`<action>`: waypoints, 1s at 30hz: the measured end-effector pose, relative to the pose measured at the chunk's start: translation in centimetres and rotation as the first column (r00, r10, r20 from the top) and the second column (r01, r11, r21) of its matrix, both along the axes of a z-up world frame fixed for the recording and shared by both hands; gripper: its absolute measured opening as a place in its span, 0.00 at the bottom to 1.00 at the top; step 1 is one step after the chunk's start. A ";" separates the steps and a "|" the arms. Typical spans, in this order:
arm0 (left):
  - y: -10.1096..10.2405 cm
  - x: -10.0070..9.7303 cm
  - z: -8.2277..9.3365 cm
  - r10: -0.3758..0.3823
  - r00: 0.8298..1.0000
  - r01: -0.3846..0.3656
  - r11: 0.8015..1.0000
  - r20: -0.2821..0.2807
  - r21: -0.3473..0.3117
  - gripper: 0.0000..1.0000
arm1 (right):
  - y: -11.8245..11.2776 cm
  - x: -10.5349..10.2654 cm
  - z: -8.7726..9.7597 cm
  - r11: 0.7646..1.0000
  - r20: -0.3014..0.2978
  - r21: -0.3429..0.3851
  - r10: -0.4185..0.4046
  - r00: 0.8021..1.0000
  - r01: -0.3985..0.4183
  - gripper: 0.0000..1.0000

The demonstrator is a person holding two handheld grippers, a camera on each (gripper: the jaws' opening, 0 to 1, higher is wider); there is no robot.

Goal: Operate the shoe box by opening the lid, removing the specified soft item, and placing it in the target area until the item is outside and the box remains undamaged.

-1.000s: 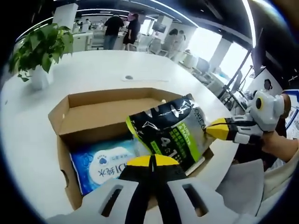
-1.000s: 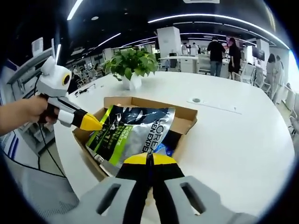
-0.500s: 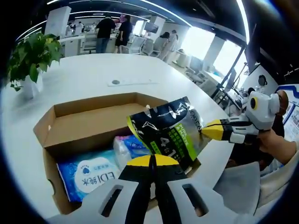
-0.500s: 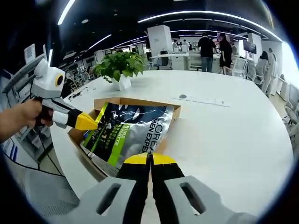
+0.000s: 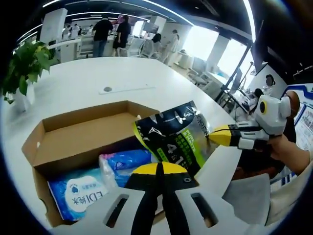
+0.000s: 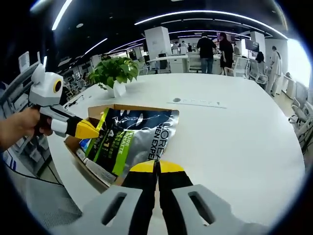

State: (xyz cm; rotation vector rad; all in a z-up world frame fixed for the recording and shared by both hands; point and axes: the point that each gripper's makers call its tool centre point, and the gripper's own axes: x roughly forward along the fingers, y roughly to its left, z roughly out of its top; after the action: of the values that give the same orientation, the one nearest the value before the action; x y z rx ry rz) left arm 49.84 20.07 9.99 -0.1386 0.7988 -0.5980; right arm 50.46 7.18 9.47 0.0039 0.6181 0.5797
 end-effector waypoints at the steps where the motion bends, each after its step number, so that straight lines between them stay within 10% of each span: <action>1: -0.2 0.1 0.0 -0.002 1.000 0.002 1.000 0.001 0.001 0.00 | -0.3 0.1 0.0 1.000 0.000 -0.002 -0.002 1.000 0.002 0.00; 30: -7.5 2.6 -1.3 -0.101 0.995 0.101 0.995 -0.013 -0.007 0.00 | -7.5 1.7 -1.1 0.993 -0.038 -0.036 -0.111 0.993 0.109 0.00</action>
State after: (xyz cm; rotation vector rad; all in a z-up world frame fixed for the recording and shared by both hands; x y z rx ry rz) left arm 52.48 12.53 8.71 -0.1082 0.8203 -0.6953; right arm 52.17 -0.29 8.37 0.0173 0.6629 0.4634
